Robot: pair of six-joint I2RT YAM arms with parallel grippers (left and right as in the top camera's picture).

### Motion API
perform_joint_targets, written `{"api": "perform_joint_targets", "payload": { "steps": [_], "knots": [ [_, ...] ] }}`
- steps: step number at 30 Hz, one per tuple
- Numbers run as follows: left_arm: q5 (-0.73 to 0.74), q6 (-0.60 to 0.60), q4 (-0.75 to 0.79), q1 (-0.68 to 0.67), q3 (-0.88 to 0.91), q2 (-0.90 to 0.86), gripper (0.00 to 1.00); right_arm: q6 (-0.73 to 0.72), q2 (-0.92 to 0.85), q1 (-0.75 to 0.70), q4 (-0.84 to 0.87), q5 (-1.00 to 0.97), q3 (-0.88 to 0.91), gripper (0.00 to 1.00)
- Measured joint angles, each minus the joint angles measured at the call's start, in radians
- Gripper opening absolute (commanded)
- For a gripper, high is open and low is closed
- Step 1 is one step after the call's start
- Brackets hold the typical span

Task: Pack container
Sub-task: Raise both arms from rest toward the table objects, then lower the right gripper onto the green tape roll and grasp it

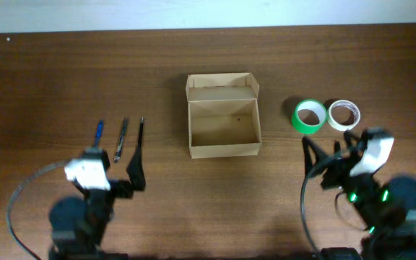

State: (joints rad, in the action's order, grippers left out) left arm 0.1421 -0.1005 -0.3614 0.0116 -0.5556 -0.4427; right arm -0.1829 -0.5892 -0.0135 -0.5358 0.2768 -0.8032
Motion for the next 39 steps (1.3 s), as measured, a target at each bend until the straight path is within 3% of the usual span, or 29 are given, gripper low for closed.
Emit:
{"api": "perform_joint_targets", "payload": {
  "steps": [8, 13, 16, 25, 39],
  "knots": [
    [0.019, 0.142, -0.195, 0.072, -0.479, -0.581, 0.99, 0.098, -0.460, 0.000, -0.386, -0.025, -0.542, 0.99],
    [0.060, 0.191, -0.281, 0.138, -0.728, -0.900, 0.99, 0.069, -0.649, -0.003, -0.479, -0.056, -0.692, 1.00],
    [0.072, 0.202, -0.289, 0.163, -0.802, -1.030, 0.99, 0.013, -0.779, -0.026, -0.516, -0.106, -0.721, 0.92],
    [0.087, 0.213, -0.302, 0.171, -0.817, -1.193, 0.99, -0.093, -1.141, -0.108, -0.535, -0.140, -0.721, 0.73],
    [0.090, 0.213, -0.304, 0.171, -0.817, -1.228, 0.99, -0.269, -1.381, -0.117, -0.445, -0.164, -0.721, 0.73]
  ]
}}
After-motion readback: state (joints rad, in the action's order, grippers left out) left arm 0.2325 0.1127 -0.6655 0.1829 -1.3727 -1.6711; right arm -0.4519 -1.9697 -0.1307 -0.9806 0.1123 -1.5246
